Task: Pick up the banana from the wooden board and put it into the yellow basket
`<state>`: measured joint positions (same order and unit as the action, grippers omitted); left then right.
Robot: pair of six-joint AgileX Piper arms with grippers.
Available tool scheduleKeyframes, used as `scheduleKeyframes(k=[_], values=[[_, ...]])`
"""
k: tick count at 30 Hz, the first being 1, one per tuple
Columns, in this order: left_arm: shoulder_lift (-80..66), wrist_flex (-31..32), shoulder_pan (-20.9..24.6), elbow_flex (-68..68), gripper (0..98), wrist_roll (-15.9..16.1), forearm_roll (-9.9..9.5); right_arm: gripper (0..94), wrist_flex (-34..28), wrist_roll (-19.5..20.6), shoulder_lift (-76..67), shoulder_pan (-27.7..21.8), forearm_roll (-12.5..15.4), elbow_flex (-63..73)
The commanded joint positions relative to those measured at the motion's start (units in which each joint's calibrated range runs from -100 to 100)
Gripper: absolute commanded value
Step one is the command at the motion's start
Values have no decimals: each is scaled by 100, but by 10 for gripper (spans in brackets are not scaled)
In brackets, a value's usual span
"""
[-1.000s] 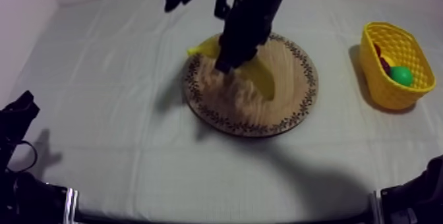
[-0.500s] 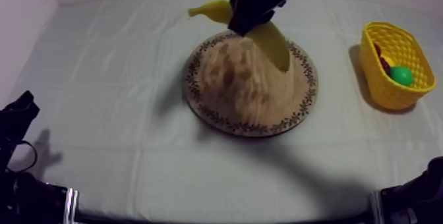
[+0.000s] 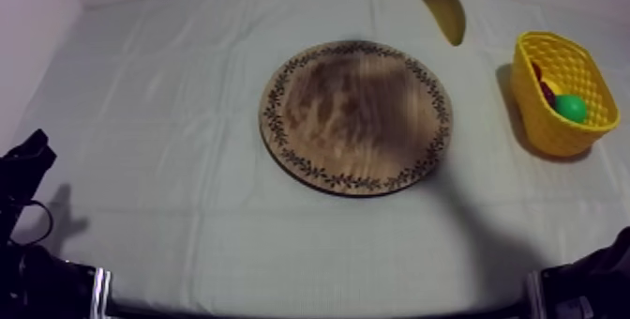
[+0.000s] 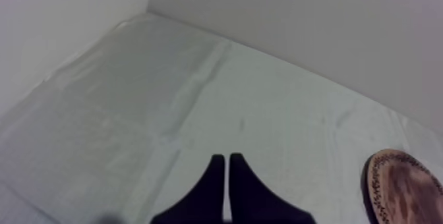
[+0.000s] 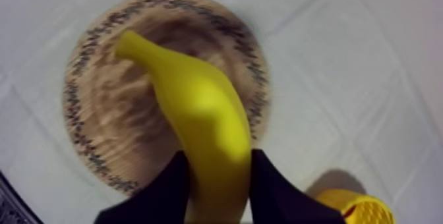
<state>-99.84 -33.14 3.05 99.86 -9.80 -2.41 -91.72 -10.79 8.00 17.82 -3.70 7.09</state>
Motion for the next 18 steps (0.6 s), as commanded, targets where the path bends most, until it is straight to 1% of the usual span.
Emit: scheduleKeyframes(k=[1, 10, 18], values=[[2, 0, 2, 3, 1, 1, -1, 219, 2, 17, 12, -390, -7, -12], [2, 0, 2, 3, 1, 1, -1, 229, 179, 79, 79, -1327, -121, -98], [2, 0, 2, 3, 1, 1, -1, 228, 175, -17, -29, -1894, -219, -279]])
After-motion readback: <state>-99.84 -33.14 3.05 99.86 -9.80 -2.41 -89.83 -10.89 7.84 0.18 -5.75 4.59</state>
